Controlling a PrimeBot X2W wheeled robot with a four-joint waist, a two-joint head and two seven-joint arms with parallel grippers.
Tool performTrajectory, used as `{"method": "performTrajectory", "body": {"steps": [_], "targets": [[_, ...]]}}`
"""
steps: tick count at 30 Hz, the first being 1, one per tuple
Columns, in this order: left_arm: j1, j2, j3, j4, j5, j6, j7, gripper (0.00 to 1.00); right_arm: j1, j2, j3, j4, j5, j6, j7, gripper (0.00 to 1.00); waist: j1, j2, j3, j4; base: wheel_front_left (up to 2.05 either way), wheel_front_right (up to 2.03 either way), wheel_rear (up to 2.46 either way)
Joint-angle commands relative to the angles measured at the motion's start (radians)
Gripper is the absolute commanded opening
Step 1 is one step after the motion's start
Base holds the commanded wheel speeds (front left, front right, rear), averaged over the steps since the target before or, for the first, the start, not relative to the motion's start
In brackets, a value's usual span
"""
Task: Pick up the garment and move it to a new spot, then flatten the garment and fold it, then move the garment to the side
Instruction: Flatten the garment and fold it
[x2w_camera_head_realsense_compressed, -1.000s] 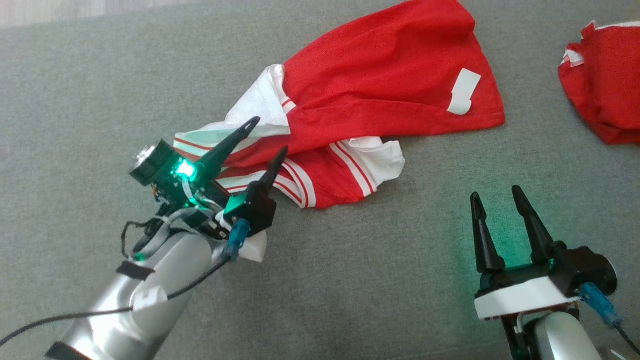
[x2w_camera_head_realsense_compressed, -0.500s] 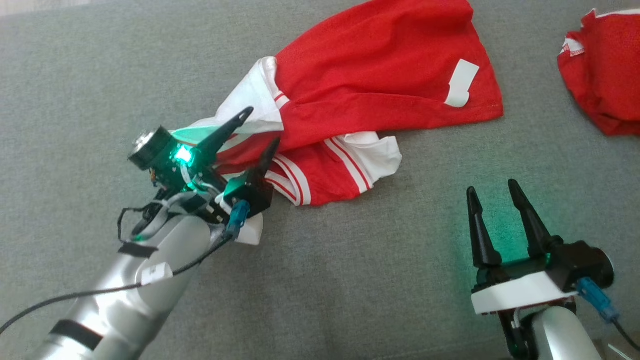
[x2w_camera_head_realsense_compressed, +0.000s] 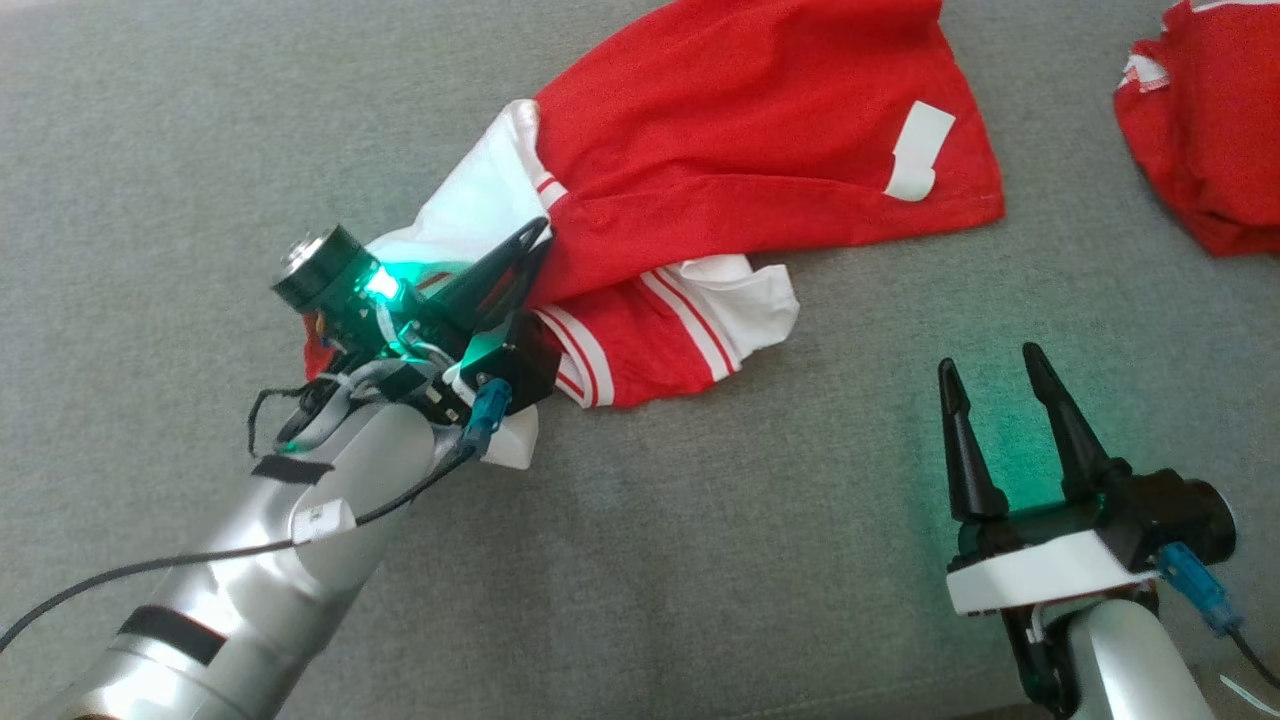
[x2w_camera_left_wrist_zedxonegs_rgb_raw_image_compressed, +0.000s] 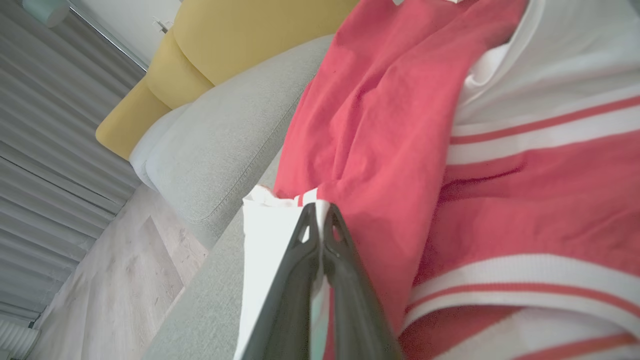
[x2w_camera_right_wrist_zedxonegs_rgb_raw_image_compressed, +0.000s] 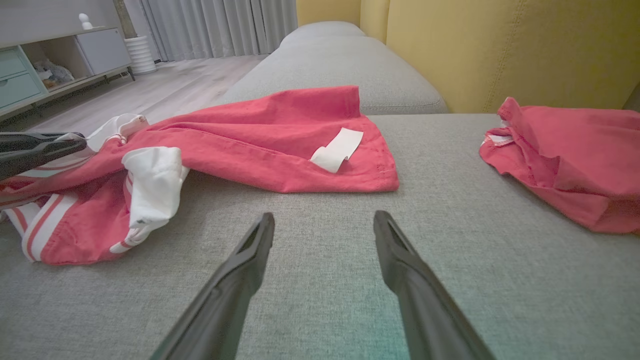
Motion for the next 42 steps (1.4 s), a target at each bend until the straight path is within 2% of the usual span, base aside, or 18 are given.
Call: {"method": "performTrajectory", "body": {"steps": [1, 7, 12, 16, 20, 24, 28, 36, 37, 38, 39, 41, 42], "targets": [[-0.047, 0.016, 0.030, -0.030, -0.010, 0.008, -0.017, 0.00, -0.011, -0.005, 0.013, -0.033, -0.012, -0.001, -0.004, 1.00, 0.0000, 0.0000, -0.003, 0.009, 0.00, 0.00, 0.00], [-0.040, 0.025, 0.044, -0.092, -0.032, 0.025, -0.058, 0.00, -0.005, -0.005, -0.004, -0.044, -0.030, -0.001, -0.004, 1.00, 0.0000, 0.0000, -0.008, 0.048, 0.00, 0.00, 0.00], [-0.053, 0.076, 0.106, -0.214, -0.083, 0.032, -0.083, 0.00, -0.048, -0.011, -0.045, -0.048, 0.022, -0.001, -0.004, 1.00, 0.0000, 0.0000, 0.010, 0.087, 0.00, 0.00, 0.00], [-0.063, 0.144, 0.146, -0.288, -0.102, 0.026, -0.077, 0.00, -0.124, -0.064, -0.058, 0.024, 0.084, -0.001, -0.004, 1.00, 0.0000, 0.0000, 0.027, 0.105, 0.00, 0.00, 0.00], [-0.071, 0.191, 0.169, -0.338, -0.109, 0.023, -0.064, 0.00, -0.230, -0.144, -0.048, 0.151, 0.166, -0.001, 0.020, 1.00, 0.0000, 0.0000, 0.042, 0.112, 0.00, 0.00, 0.00], [-0.075, 0.208, 0.179, -0.380, -0.114, 0.028, -0.054, 0.00, -0.321, -0.217, -0.009, 0.238, 0.271, -0.001, 0.108, 1.00, 0.0000, 0.0000, 0.055, 0.123, 0.00, 0.00, 0.00], [-0.072, 0.214, 0.178, -0.404, -0.116, 0.034, -0.045, 0.00, -0.357, -0.275, 0.038, 0.272, 0.373, -0.001, 0.166, 1.00, 0.0000, 0.0000, 0.062, 0.137, 0.00, 0.00, 0.00], [-0.057, 0.222, 0.169, -0.419, -0.121, 0.043, -0.039, 0.00, -0.355, -0.322, 0.075, 0.297, 0.480, -0.001, 0.211, 0.99, 0.0000, 0.0000, 0.060, 0.155, 0.00, 0.00, 0.00], [-0.055, 0.223, 0.169, -0.419, -0.122, 0.044, -0.038, 0.00, -0.353, -0.323, 0.078, 0.298, 0.488, -0.001, 0.213, 0.85, 0.0000, 0.0000, 0.059, 0.156, 0.00, 0.00, 0.00], [-0.054, 0.225, 0.168, -0.419, -0.123, 0.044, -0.037, 0.00, -0.351, -0.324, 0.082, 0.296, 0.496, -0.001, 0.214, 0.64, 0.0000, 0.0000, 0.058, 0.157, 0.00, 0.00, 0.00], [-0.052, 0.227, 0.168, -0.419, -0.124, 0.045, -0.036, 0.00, -0.349, -0.324, 0.085, 0.296, 0.504, -0.001, 0.216, 0.36, 0.0000, 0.0000, 0.057, 0.157, 0.00, 0.00, 0.00], [-0.051, 0.230, 0.167, -0.420, -0.125, 0.047, -0.035, 0.00, -0.345, -0.324, 0.089, 0.295, 0.521, -0.001, 0.221, 0.00, 0.0000, 0.0000, 0.055, 0.158, 0.00, 0.00, 0.00], [-0.049, 0.231, 0.166, -0.421, -0.127, 0.049, -0.034, 0.00, -0.340, -0.326, 0.094, 0.293, 0.536, -0.001, 0.224, 0.00, 0.0000, 0.0000, 0.051, 0.159, 0.00, 0.00, 0.00]]}}
